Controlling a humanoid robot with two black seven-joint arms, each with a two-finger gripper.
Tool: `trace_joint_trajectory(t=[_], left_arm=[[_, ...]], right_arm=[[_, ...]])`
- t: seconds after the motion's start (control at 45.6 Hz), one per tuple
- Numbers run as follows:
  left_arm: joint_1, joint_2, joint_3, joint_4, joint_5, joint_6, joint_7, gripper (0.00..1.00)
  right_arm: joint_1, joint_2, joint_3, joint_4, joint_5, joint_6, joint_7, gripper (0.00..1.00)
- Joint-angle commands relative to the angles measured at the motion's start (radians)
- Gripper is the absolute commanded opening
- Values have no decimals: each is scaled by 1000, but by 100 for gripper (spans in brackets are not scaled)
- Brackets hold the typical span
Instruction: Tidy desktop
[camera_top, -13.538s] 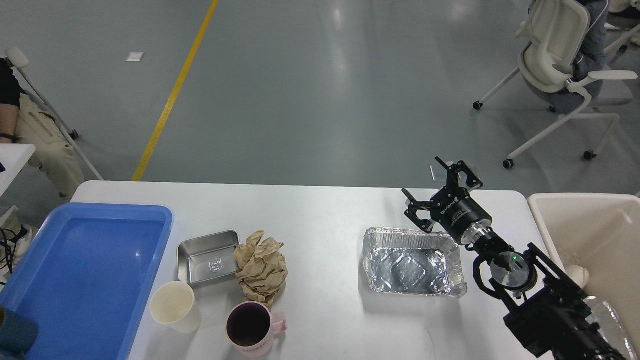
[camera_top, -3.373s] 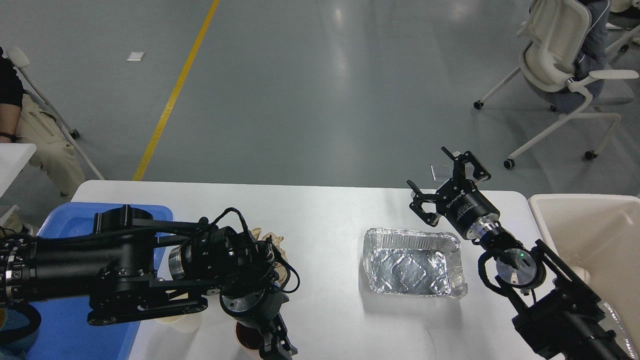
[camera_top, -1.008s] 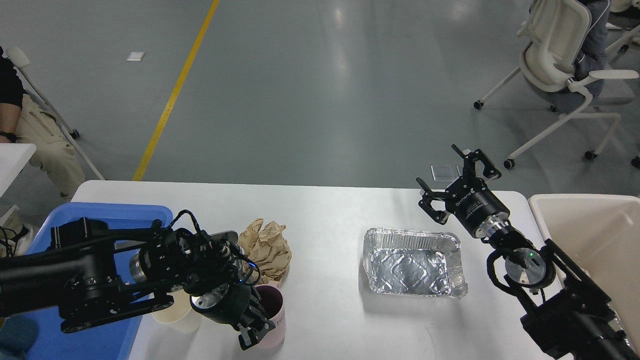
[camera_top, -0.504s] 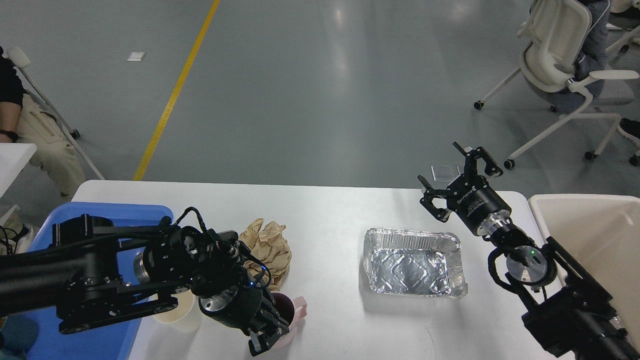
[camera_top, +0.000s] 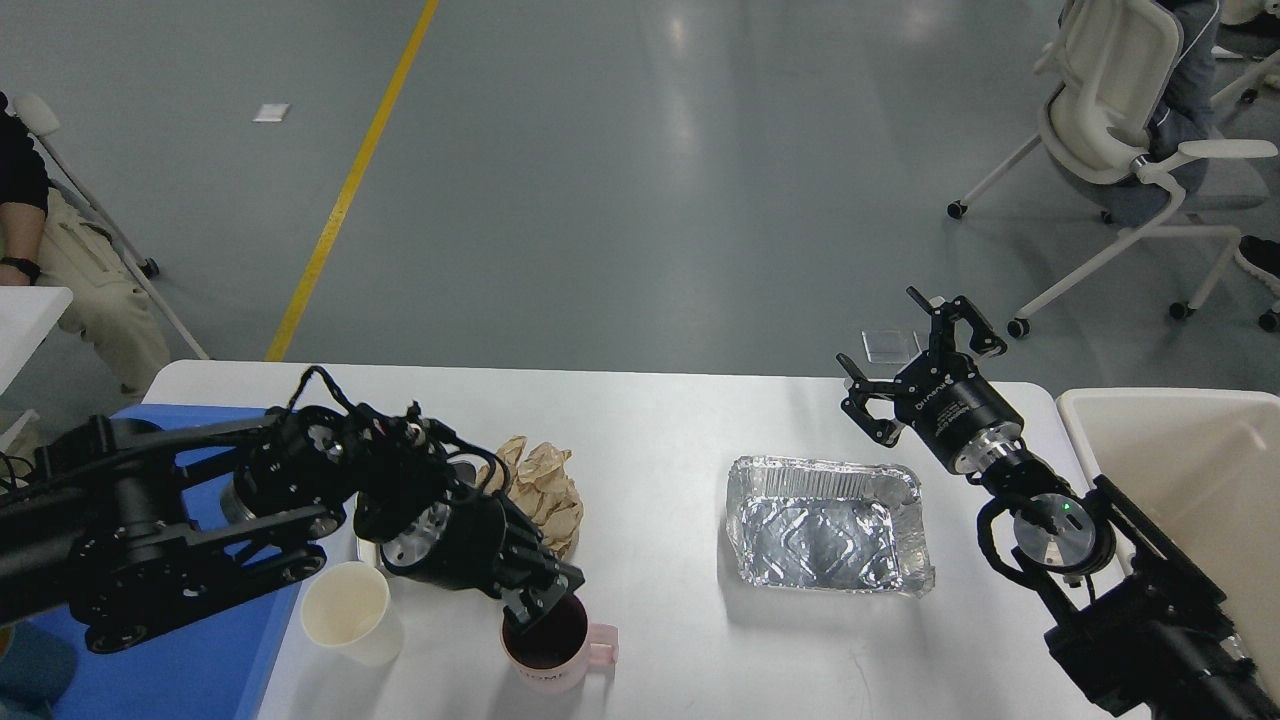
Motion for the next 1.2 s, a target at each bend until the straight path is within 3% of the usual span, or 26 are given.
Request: trace_joint_trajectory(t=[0.0,0.263,0.416,0.504,0.679,0.745,0.832,1.008,1.183], left_arm=[[115,47,-267,2,-109,-1,54,49],[384,96,-698,51,-197,39,69,55],[500,74,-895,108,-267,183,75,59],[520,57,-936,182,-350,303,107,61],[521,73,-952,318,-568,537,244,67],[521,120,-952,334,-651,547,313,79],[523,220,-943,340,-784,553,379,80],[518,382,-874,462,-915,541,431,82],[465,537,-559,568,-943,518,457,86]], right_arm=[[-5,1,-4,0,0,0,0,100],[-6,-16,-4,0,-3,-1,0,100],[-8,-34,-6,-2,-3,-1,0,100],[-10,-43,-7,-5,-3,-1,0,100],[-22,-46,-9,-5,-3,-4,0,100],[-22,-46,-9,-5,-3,-7,0,100],[-28,-46,-9,-2,-3,-10,-2,100],[-33,-48,-9,-3,-3,-13,0,100],[-34,-48,-13,-2,-6,-23,0,100]])
